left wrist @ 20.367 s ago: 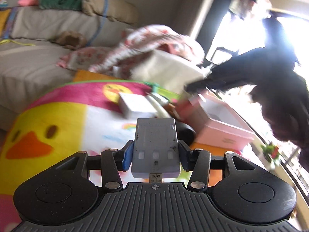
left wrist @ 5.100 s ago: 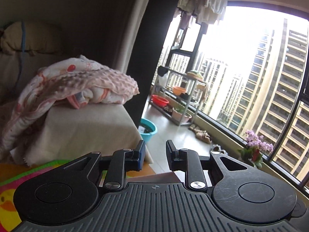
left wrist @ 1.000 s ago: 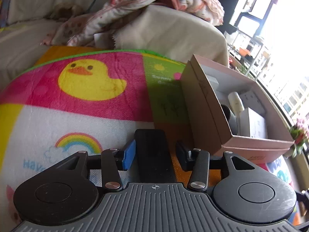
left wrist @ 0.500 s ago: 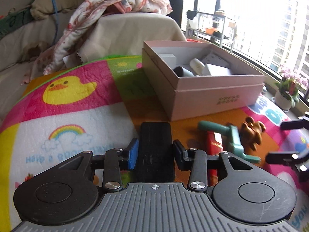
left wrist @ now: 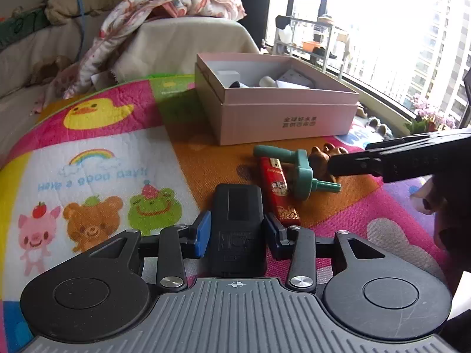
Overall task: Organize rigid objects
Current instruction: 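Grasp the teal crank toy with the right gripper while the left gripper holds the black device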
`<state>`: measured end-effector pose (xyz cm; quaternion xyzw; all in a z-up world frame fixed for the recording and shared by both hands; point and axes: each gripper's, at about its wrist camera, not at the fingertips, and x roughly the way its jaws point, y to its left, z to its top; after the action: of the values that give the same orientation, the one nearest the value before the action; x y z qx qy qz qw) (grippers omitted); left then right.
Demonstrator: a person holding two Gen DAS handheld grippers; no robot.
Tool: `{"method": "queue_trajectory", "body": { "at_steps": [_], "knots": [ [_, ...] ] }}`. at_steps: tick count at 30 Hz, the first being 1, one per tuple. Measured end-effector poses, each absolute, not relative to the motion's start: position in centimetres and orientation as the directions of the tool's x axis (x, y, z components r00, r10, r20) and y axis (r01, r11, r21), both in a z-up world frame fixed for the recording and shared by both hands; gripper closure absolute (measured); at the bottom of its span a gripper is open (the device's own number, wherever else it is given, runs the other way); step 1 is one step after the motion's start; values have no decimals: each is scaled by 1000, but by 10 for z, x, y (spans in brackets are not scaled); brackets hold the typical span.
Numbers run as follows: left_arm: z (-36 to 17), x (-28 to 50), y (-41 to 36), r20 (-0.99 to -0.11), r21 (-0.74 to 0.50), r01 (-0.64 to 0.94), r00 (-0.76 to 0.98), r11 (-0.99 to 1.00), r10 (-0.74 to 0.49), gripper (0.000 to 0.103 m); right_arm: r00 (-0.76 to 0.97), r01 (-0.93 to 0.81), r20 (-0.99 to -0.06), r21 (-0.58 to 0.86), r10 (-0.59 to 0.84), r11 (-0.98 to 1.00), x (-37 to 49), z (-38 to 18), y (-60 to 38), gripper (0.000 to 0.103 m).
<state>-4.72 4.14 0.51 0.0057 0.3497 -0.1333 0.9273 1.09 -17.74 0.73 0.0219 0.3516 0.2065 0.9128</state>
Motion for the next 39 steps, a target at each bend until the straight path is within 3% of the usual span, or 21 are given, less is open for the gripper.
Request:
{"method": "queue_trajectory", "body": {
  "at_steps": [5,10,14,17,23,26,28,30,36,39],
  "knots": [
    [7,-56,43,-656,-77,267,712,961,-250,59,652,-328,-667,182,362,927,33,1,-161,17],
    [4,-59,49,-634,-111,264,723,958,-273,59,766,-289,-604,-22,218,957,19,8,-163,18],
    [5,-58,49,-639,-106,278,717,955,-279,59,715,-457,-585,21,382,889,1,19,-160,19],
    [6,-59,52,-644,-109,280,711,954,-283,59,647,-560,-586,69,488,826,2,23,-146,25],
    [5,-62,65,-643,-105,241,723,965,-251,59,557,-610,-646,109,522,785,37,11,-126,30],
    [4,-62,75,-628,-157,222,729,962,-271,59,540,-583,-669,140,511,801,42,9,-128,37],
    [4,-61,79,-620,-182,215,732,959,-282,59,539,-596,-664,135,519,792,32,9,-129,47],
    [4,-59,81,-617,-195,210,733,958,-287,59,526,-611,-679,117,512,783,21,7,-126,68],
    [4,-61,79,-615,-187,208,738,960,-279,59,486,-632,-699,133,524,763,-2,10,-126,86],
    [3,-62,78,-615,-180,208,739,961,-275,59,483,-642,-711,109,511,759,-14,11,-127,87]
  ]
}}
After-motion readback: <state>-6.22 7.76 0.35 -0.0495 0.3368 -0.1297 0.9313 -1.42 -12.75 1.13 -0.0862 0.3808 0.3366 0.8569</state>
